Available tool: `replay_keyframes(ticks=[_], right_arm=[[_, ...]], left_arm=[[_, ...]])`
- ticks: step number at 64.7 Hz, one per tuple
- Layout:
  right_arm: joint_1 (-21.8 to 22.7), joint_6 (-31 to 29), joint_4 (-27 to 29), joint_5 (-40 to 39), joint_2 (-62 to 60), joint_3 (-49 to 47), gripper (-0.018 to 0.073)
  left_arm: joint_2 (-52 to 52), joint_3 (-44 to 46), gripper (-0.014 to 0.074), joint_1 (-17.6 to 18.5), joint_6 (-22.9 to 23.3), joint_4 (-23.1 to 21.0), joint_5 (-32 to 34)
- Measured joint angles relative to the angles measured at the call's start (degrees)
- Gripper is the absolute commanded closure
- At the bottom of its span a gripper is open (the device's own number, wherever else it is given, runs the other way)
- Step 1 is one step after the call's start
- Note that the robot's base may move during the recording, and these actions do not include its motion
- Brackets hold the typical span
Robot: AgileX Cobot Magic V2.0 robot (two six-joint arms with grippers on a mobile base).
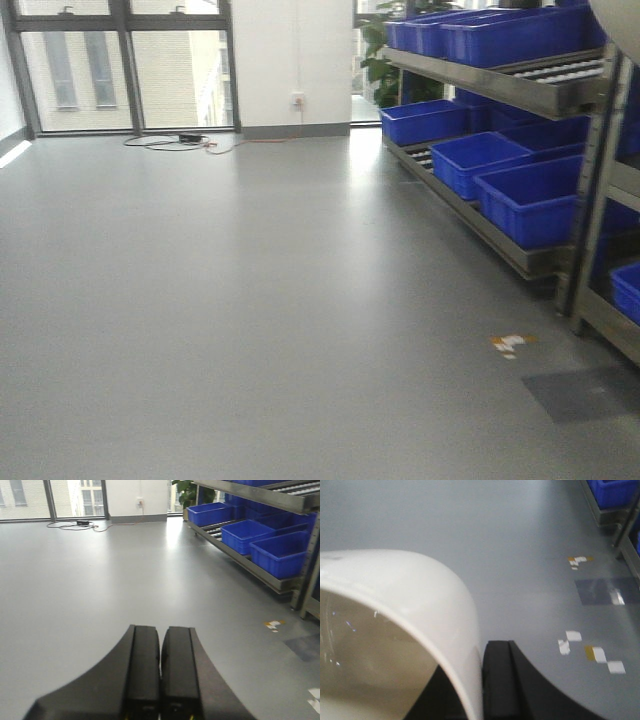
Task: Move white bin to right shelf second layer
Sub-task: 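Drive across the floor toward the roller-conveyor shelf rack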
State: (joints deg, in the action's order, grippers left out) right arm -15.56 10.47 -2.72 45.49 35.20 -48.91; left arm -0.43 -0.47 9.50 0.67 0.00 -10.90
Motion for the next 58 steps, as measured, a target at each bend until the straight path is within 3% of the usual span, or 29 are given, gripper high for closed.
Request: replay_keyframes(ticks=[58], right_arm=[[0.0, 0.0, 0.0, 0.0, 0.0, 0.0, 0.0501]], left_arm=[[0.0, 0.0, 0.0512, 0.0, 0.0, 0.0, 0.0]])
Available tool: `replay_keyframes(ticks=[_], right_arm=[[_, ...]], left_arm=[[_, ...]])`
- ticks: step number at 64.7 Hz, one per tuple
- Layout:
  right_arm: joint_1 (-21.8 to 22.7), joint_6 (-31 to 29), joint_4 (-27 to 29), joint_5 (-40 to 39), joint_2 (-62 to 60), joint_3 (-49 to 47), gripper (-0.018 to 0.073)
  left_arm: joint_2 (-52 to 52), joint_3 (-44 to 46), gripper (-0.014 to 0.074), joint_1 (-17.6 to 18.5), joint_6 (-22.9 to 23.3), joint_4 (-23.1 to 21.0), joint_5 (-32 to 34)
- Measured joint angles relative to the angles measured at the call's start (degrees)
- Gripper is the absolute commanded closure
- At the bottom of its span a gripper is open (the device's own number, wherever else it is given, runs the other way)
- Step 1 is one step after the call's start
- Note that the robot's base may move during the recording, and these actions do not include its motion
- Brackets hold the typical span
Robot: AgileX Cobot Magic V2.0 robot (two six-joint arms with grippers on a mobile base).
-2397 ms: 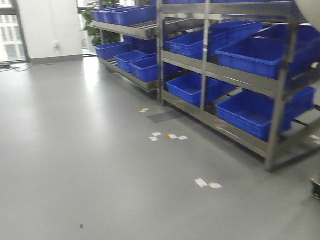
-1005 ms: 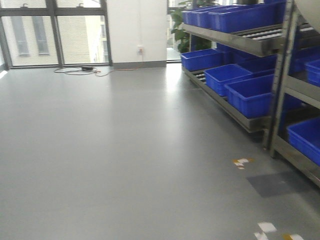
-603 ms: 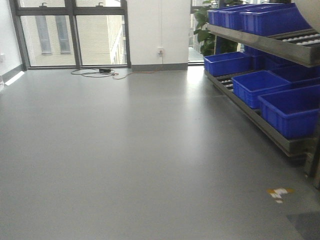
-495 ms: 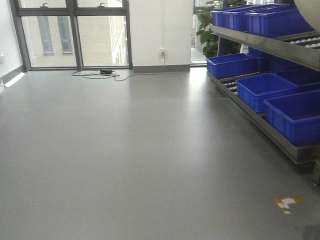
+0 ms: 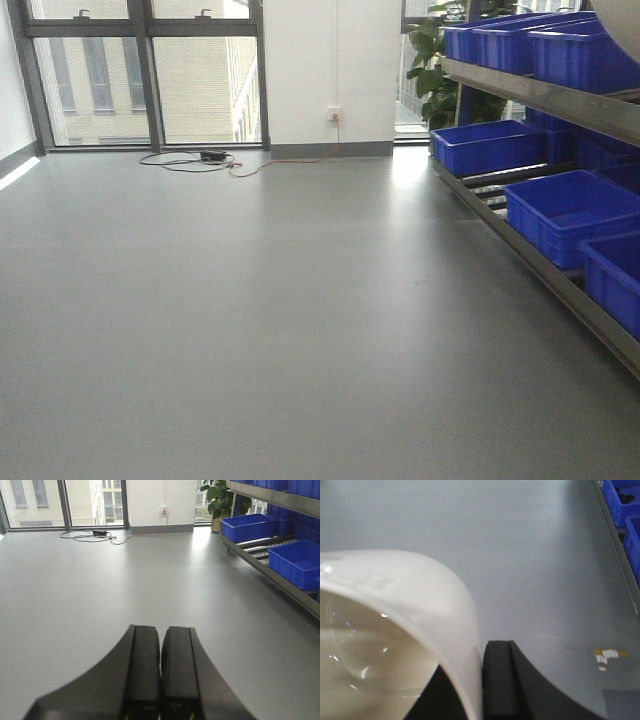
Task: Move white bin to right shelf second layer
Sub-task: 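Drive across the floor toward the roller-conveyor shelf rack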
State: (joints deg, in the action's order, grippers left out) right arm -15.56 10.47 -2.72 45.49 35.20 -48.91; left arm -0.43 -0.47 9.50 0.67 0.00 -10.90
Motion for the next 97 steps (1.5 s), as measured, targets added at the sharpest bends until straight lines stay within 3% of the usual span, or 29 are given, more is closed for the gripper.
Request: replay_keyframes(ticks=[97], right_arm=[[0.0, 0.0, 0.0, 0.2, 0.0, 0.0, 0.0501]], left_arm=[[0.0, 0.0, 0.0512, 0.0, 0.0, 0.0, -0.1]])
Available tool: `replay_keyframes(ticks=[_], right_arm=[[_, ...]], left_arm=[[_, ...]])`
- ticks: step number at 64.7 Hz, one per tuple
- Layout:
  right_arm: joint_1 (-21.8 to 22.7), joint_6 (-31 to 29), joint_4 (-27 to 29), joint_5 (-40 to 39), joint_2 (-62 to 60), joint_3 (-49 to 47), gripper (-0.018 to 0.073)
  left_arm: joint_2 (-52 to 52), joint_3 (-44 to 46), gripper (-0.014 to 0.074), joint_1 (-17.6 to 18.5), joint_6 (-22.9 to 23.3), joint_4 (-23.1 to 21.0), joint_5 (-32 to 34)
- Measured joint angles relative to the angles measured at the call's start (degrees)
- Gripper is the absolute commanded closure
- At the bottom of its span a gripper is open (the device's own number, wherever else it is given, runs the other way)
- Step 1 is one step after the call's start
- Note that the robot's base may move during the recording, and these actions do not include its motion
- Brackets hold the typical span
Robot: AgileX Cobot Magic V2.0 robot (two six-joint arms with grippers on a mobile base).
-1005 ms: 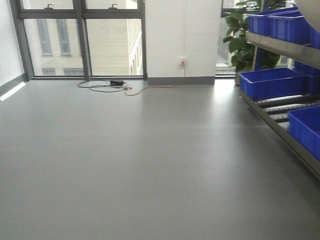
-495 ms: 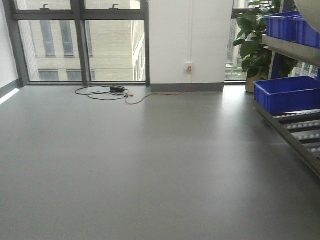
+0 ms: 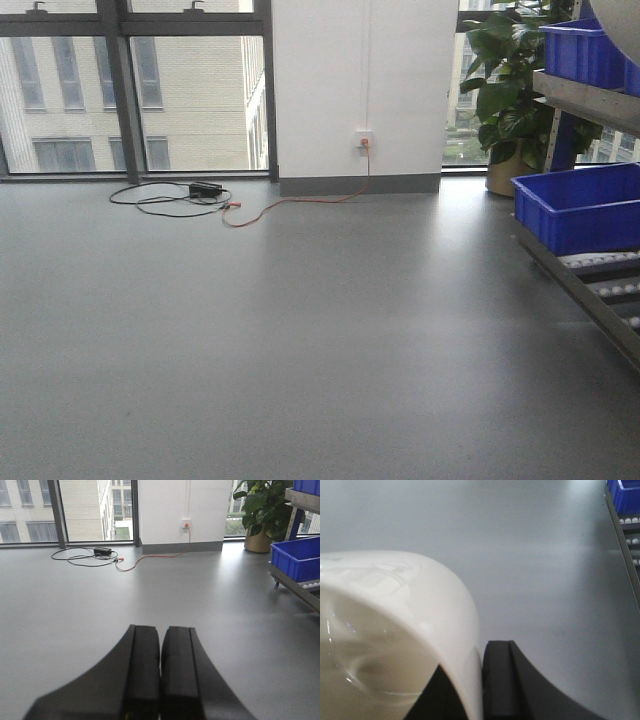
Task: Move white bin to right shelf second layer
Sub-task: 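Drive across the floor toward the roller-conveyor shelf rack, then approach the shelf rack and align with the second shelf layer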
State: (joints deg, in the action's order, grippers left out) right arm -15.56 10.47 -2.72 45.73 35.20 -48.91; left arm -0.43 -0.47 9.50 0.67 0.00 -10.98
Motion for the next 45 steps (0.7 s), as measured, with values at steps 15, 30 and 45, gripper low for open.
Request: replay_keyframes(ticks=[15, 30, 45], right_arm=[[0.0, 0.0, 0.0, -0.1, 0.1, 0.0, 0.0501], [0.0, 0.0, 0.0, -0.1, 0.1, 0.0, 0.0501], [0.0, 0.0, 0.0, -0.1, 0.1, 0.0, 0.0501]], left_arm=[[0.0, 0.0, 0.0512, 0.0, 0.0, 0.0, 0.0], [0.0, 0.0, 0.0512, 0.0, 0.0, 0.0, 0.0], [0.0, 0.0, 0.0512, 0.0, 0.0, 0.0, 0.0]])
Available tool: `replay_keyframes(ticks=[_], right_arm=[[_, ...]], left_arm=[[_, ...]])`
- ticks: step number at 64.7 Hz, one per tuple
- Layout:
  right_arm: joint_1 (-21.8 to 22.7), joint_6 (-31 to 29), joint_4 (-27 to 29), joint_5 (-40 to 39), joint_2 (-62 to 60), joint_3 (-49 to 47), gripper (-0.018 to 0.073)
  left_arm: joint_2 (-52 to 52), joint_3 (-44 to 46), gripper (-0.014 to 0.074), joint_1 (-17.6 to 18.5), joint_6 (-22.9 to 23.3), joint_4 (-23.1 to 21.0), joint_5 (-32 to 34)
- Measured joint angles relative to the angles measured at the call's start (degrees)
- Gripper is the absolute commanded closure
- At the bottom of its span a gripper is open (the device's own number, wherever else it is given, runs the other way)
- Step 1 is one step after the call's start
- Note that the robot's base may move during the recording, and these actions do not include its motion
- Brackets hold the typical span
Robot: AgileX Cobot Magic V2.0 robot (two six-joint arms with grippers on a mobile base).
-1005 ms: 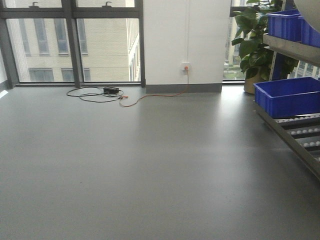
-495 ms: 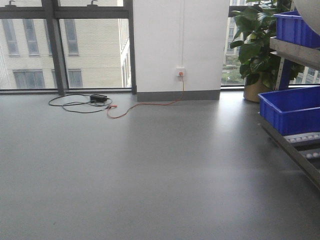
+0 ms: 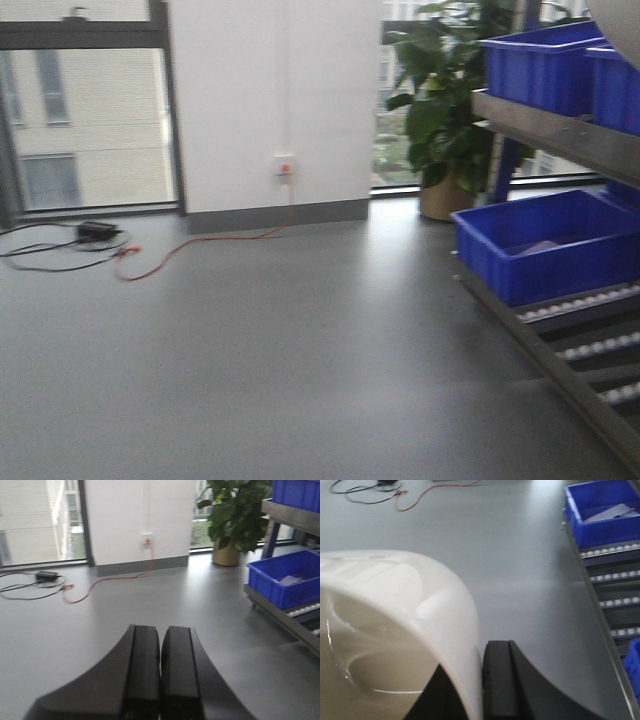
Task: Move white bin to right shelf second layer
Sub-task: 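Approach the shelf rack and align with the second shelf layer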
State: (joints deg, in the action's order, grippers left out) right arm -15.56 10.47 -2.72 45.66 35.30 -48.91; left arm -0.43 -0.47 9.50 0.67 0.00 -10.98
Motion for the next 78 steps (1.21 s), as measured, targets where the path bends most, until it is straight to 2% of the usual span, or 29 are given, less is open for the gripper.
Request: replay_keyframes(ticks=[78], right_arm=[[0.0, 0.0, 0.0, 0.0, 0.0, 0.0, 0.0501]], left_arm=[[0.0, 0.0, 0.0512, 0.0, 0.0, 0.0, 0.0]])
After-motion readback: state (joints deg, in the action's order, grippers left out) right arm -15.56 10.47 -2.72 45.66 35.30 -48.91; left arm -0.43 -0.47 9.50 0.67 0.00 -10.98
